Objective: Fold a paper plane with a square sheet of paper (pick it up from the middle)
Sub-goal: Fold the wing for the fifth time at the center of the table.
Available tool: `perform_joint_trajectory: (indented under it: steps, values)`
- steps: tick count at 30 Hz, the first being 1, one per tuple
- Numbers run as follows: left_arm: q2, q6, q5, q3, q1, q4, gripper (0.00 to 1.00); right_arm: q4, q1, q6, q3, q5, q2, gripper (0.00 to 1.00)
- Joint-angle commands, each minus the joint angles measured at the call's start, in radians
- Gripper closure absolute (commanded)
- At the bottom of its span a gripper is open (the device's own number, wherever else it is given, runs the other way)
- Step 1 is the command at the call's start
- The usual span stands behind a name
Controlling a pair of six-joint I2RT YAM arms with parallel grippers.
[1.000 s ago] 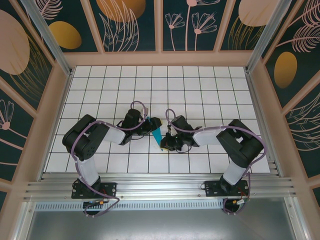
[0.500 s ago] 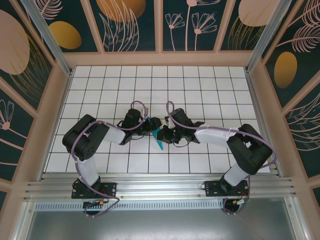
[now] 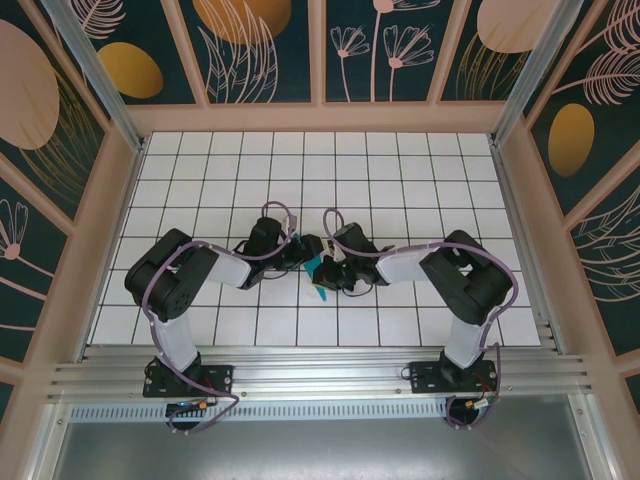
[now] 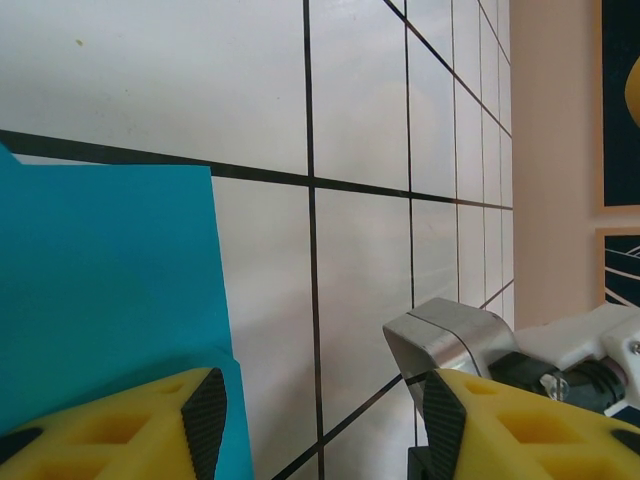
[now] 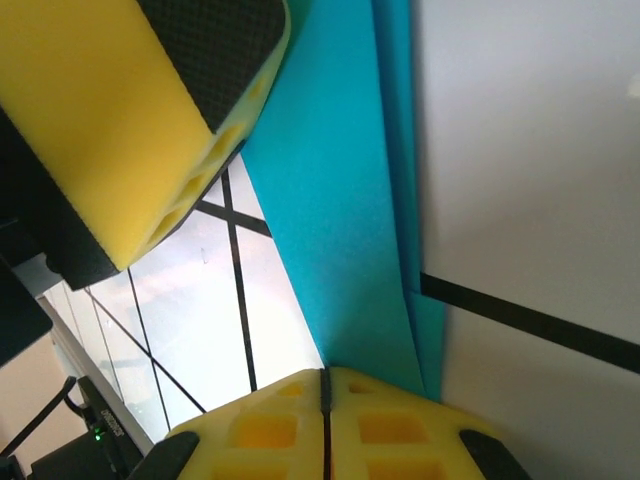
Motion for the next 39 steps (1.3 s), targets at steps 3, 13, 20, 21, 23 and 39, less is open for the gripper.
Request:
perform_joint_trajectory:
  steps: [3,13,20,21,23,39]
  values:
    - [0.019,0.035,-0.031,-0.005,0.003,-0.166,0.41,-0.048,0.001,-0.005,-0.116,-0.021,0.018,0.95]
    - [-0.082,0.091,0.031,0.075,0.003,-0.211,0.37,-0.048,-0.021,-0.036,-0.132,-0.054,0.009,0.97]
    - [-0.212,0.124,-0.037,0.060,0.004,-0.260,0.35,-0.039,-0.022,-0.028,-0.126,-0.058,0.023,0.97]
    - [-0.224,0.121,-0.040,0.051,0.005,-0.264,0.35,-0.040,-0.022,-0.027,-0.126,-0.057,0.025,0.97]
    - [-0.242,0.113,-0.035,0.024,0.005,-0.254,0.36,-0.039,-0.022,-0.026,-0.125,-0.055,0.028,0.97]
    - [-0.114,0.062,0.006,-0.023,0.006,-0.106,0.82,-0.048,-0.022,-0.023,-0.124,-0.055,0.036,0.97]
